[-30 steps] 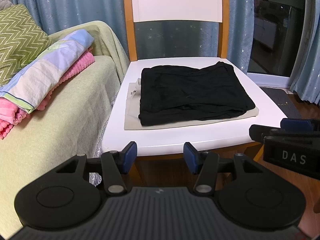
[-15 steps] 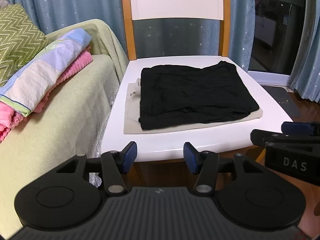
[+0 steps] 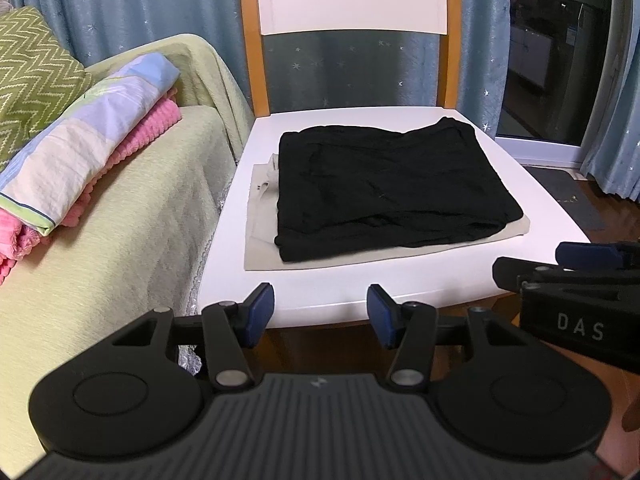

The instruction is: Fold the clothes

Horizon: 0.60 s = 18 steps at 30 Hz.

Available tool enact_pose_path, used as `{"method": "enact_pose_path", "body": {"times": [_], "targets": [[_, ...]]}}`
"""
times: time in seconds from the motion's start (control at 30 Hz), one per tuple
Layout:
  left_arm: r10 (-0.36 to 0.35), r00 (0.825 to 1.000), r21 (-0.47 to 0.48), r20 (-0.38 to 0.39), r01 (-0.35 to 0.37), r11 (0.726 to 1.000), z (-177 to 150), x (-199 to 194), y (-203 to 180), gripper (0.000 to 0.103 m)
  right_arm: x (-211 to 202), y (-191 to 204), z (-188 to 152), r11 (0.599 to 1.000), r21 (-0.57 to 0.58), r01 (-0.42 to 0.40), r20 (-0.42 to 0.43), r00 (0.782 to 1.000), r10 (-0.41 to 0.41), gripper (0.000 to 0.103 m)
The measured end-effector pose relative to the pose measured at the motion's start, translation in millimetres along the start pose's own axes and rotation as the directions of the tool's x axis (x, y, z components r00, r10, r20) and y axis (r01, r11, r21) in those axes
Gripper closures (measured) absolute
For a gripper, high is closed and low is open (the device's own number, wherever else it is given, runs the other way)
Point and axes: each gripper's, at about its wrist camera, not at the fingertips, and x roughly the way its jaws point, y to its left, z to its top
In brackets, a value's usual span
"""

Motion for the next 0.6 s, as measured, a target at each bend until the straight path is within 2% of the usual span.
{"method": "enact_pose_path", "body": {"times": [0.6], "targets": [[0.001, 1.0, -0.011, 0.003, -0.001, 1.0, 1.6, 1.6, 1.7, 0.047, 0.8, 1.7, 3.0, 1.0, 0.0, -0.002, -0.004, 1.0, 0.002, 0.051]]}}
